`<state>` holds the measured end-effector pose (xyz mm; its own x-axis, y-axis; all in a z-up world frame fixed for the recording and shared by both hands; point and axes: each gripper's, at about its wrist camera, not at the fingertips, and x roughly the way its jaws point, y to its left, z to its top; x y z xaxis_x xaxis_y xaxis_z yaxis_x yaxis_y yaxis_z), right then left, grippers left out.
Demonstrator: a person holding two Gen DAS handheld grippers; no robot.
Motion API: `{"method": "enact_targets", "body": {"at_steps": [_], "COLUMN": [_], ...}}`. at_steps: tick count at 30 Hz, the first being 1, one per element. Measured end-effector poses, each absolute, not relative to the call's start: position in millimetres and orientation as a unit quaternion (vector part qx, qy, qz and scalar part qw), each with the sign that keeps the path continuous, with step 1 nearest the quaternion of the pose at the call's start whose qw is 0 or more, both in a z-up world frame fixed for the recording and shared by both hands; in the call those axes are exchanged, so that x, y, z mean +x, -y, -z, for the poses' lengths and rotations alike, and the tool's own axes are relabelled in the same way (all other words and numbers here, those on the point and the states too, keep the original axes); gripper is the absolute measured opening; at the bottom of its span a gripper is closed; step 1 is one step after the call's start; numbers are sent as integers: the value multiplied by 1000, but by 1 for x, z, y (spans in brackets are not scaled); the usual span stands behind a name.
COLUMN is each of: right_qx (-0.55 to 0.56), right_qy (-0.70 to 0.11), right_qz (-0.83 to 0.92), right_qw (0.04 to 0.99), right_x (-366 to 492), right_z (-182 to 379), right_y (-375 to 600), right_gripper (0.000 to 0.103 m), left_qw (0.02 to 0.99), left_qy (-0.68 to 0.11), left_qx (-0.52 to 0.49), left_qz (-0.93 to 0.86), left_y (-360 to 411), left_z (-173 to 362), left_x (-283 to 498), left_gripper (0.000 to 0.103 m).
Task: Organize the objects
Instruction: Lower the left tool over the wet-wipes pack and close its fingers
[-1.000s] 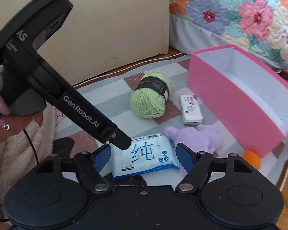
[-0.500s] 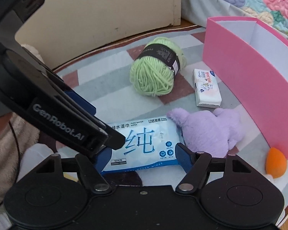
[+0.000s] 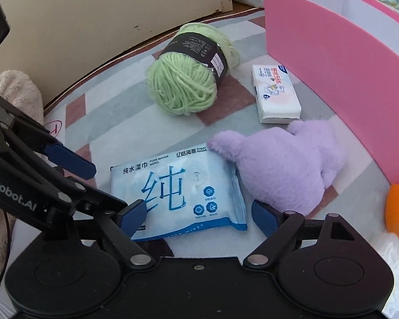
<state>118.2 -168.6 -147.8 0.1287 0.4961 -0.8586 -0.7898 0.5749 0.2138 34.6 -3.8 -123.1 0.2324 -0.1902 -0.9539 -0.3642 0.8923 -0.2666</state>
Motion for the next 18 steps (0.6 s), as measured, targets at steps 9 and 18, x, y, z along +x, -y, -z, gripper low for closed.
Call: {"method": "enact_targets", "body": {"at_steps": [9, 18], "right_qx": [-126, -85], "right_qy": [-493, -499], "right_qz": [-443, -423], "right_qw": [739, 751], "right_x": [116, 110], "right_z": [149, 147], "right_y": [173, 188], "right_gripper": [78, 58], "left_qw": [753, 782], "left_qy": [-596, -557], "left_qx": [-262, -266], "left_qz": [-97, -86], "left_y": [0, 10], "left_z": [139, 140], "left_x": [25, 17], "left_gripper": [73, 75]}}
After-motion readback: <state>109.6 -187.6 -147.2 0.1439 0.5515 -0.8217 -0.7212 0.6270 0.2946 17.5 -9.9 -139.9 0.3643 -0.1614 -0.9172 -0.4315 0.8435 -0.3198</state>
